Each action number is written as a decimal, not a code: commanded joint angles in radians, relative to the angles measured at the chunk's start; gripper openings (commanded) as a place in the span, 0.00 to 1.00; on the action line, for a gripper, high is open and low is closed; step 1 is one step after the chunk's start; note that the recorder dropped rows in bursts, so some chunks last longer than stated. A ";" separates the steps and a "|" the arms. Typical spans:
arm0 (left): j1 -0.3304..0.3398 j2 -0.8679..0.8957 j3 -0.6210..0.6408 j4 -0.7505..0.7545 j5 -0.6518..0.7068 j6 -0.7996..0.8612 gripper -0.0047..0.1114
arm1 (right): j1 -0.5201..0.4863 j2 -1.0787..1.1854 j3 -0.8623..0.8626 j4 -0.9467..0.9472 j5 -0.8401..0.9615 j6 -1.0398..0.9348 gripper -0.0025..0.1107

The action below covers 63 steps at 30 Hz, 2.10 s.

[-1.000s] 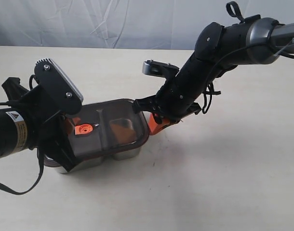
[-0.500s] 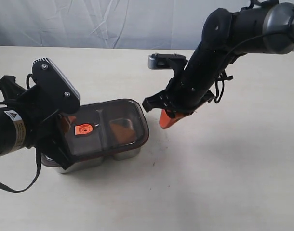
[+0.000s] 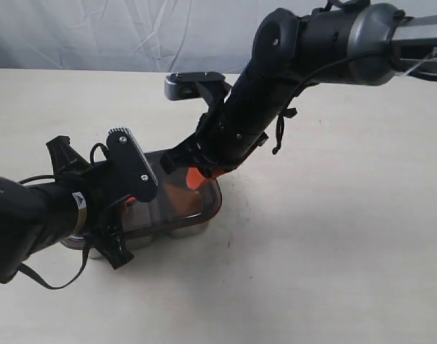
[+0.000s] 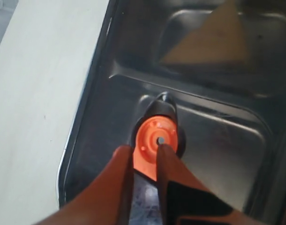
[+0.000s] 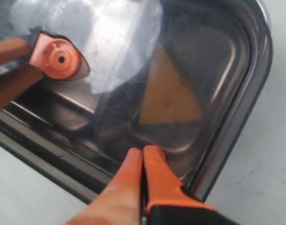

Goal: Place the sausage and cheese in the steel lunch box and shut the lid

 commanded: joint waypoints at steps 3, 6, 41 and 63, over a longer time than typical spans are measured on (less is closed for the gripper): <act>-0.001 0.109 0.006 -0.046 -0.043 -0.014 0.10 | -0.001 0.106 -0.007 -0.022 0.038 0.011 0.01; -0.001 0.164 0.006 -0.071 -0.060 -0.014 0.04 | -0.001 0.136 -0.007 -0.040 0.047 0.018 0.01; -0.001 0.082 0.006 -0.325 -0.025 -0.004 0.04 | -0.001 0.063 -0.007 -0.097 0.121 0.101 0.01; -0.001 -0.124 0.003 -0.350 0.067 0.089 0.04 | -0.001 -0.037 -0.007 -0.105 0.025 0.103 0.01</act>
